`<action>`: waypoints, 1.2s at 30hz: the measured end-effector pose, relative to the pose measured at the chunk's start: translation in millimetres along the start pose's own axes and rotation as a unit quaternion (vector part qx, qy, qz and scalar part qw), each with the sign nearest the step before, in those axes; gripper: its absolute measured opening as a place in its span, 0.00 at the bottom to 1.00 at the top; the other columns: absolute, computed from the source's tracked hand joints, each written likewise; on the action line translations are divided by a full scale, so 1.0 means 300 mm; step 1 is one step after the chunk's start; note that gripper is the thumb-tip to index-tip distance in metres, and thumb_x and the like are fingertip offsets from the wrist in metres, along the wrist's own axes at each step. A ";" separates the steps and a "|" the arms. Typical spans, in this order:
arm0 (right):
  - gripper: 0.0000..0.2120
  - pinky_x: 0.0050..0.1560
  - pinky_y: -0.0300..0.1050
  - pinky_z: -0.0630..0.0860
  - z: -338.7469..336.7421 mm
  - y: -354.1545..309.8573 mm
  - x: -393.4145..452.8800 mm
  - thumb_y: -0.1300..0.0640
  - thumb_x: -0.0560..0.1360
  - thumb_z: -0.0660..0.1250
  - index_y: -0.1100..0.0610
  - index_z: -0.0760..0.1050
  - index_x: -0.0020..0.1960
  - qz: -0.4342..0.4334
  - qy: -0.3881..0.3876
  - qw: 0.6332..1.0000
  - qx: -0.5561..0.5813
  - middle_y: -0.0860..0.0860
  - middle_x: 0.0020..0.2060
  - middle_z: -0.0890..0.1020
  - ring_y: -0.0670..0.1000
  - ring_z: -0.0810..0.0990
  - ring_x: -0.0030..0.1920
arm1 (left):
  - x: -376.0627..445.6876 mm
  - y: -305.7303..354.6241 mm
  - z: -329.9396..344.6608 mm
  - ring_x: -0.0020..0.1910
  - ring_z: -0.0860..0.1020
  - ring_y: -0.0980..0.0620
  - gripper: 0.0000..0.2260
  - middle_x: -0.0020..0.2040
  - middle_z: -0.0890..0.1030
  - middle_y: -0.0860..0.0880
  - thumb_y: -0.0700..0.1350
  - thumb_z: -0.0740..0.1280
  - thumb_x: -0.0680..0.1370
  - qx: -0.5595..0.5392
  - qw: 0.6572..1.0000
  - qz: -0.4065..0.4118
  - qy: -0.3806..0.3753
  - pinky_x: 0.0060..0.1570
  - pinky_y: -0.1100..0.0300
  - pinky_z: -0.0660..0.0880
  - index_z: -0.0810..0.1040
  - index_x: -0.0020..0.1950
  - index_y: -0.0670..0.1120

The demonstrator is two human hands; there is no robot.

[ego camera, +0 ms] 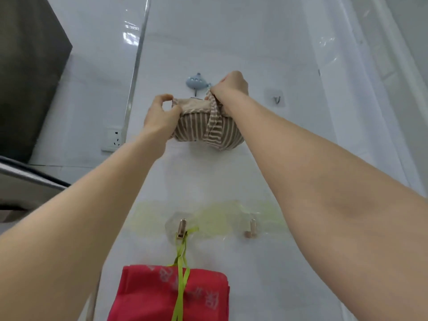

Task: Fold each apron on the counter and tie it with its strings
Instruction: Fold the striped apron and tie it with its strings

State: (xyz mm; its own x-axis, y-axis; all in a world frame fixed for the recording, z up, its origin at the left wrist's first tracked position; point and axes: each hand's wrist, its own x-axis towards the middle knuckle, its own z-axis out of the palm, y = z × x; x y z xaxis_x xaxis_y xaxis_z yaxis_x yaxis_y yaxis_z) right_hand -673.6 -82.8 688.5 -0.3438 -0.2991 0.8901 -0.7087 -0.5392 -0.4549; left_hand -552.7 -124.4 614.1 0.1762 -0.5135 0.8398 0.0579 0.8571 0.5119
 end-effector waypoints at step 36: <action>0.24 0.58 0.48 0.71 0.102 -0.192 0.133 0.54 0.73 0.71 0.62 0.71 0.65 -0.192 -0.074 0.902 -0.380 0.57 0.65 0.74 0.57 0.73 0.64 | 0.148 -0.014 0.023 0.40 0.73 0.52 0.14 0.44 0.72 0.52 0.43 0.56 0.80 0.021 0.997 0.058 0.047 0.44 0.57 0.72 0.70 0.64 0.49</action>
State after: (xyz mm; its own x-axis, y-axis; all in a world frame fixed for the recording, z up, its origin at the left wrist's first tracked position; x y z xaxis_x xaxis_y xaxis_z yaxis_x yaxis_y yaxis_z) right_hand -627.8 -87.8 749.5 0.0628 -0.3376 0.9392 -0.9949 0.0537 0.0859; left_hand -551.8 -151.1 650.4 0.2709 -0.4023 0.8745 -0.0095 0.9073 0.4204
